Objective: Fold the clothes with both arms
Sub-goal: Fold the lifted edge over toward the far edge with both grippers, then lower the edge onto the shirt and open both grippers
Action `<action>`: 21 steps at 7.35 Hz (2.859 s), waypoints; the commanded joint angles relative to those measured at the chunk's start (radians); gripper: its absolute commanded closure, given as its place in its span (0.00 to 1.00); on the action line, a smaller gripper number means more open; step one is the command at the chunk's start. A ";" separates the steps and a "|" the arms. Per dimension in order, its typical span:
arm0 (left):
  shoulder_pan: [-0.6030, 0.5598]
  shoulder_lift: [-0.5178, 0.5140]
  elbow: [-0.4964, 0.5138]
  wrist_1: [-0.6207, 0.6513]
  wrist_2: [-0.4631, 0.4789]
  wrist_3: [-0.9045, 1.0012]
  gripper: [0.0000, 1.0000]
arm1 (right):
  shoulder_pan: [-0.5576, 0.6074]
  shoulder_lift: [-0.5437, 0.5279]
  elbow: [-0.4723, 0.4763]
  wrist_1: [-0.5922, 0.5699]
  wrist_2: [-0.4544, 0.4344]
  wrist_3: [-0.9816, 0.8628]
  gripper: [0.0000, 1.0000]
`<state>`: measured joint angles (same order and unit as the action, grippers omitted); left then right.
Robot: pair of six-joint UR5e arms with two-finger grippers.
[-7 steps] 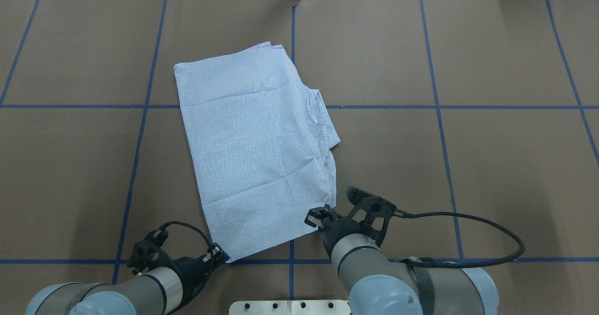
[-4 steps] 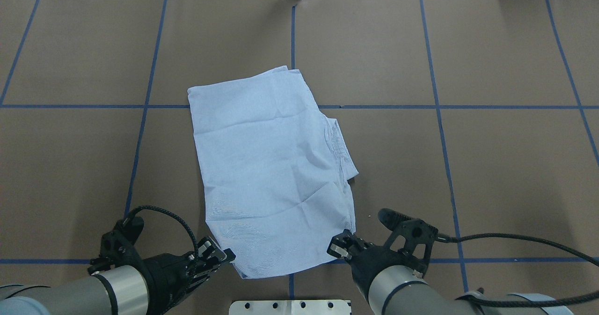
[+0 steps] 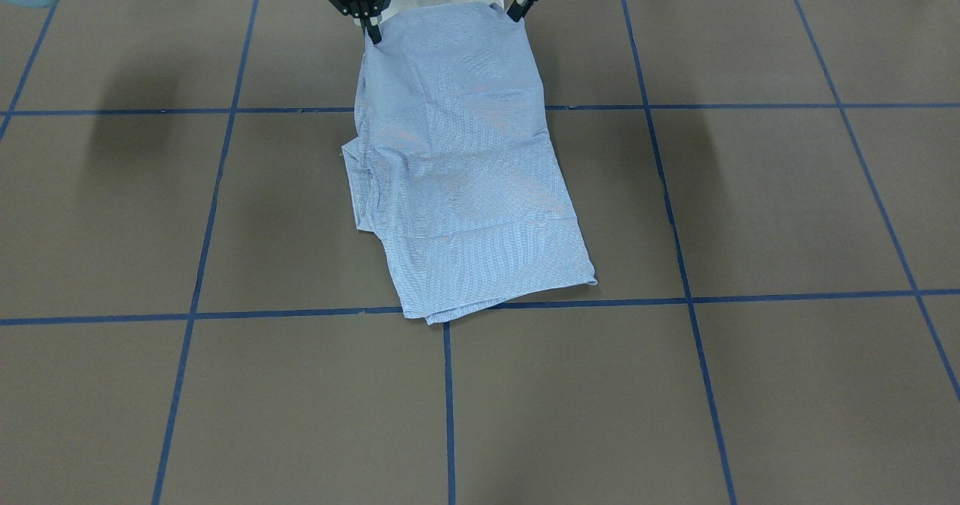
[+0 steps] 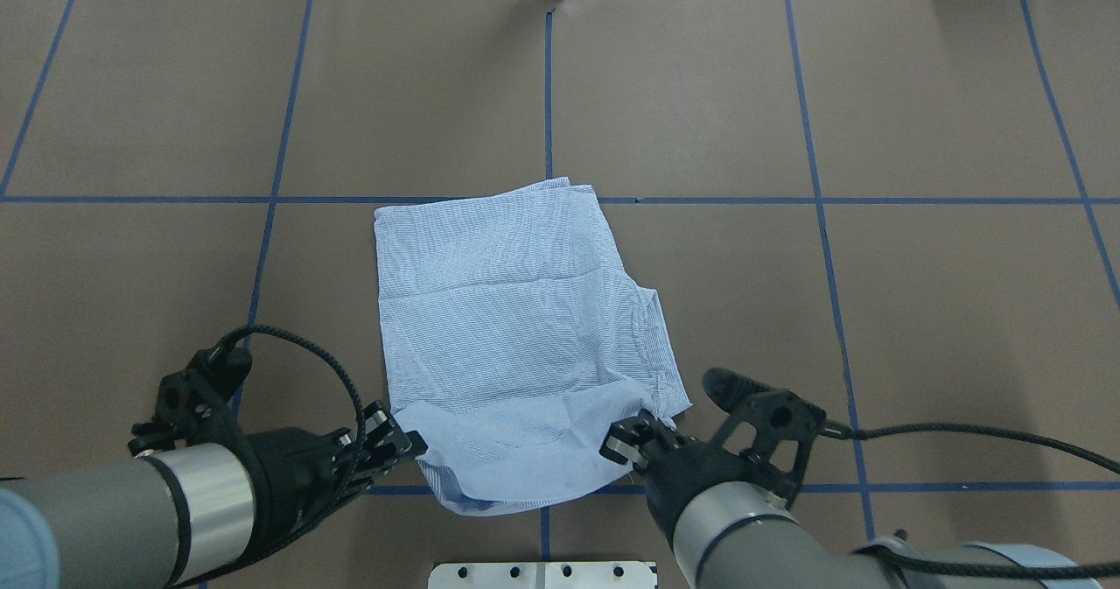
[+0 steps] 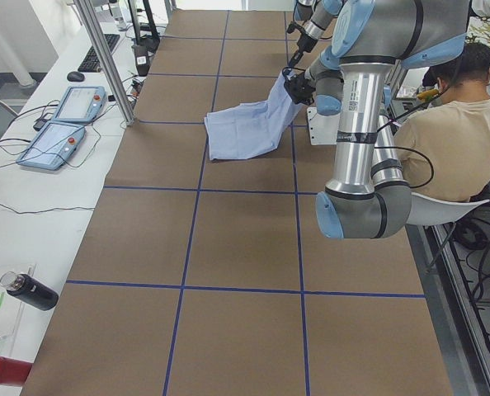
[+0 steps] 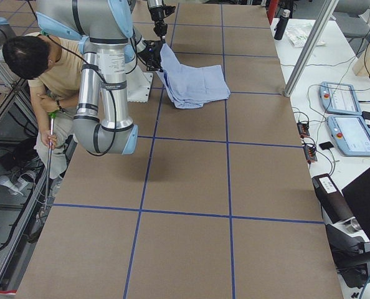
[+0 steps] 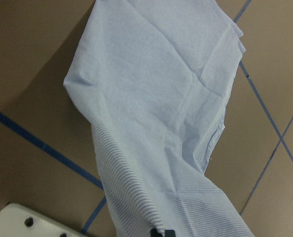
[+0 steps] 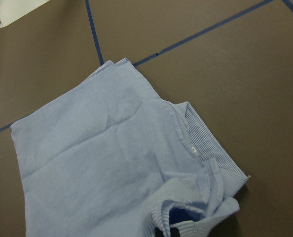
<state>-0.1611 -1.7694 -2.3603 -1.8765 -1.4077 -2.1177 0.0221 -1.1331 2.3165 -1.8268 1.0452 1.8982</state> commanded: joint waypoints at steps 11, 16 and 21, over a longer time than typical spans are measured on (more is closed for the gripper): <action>-0.521 -0.372 0.725 -0.064 -0.043 0.559 1.00 | 0.490 0.440 -0.916 0.417 0.235 -0.287 1.00; -0.655 -0.486 1.010 -0.263 -0.314 0.857 0.00 | 0.617 0.463 -0.967 0.420 0.483 -0.446 0.00; -0.773 -0.227 0.738 -0.243 -0.540 1.289 0.00 | 0.641 0.376 -0.776 0.371 0.660 -0.523 0.00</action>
<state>-0.8925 -2.0690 -1.5640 -2.1208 -1.8860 -0.9411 0.6619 -0.7206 1.4758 -1.4272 1.6670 1.3975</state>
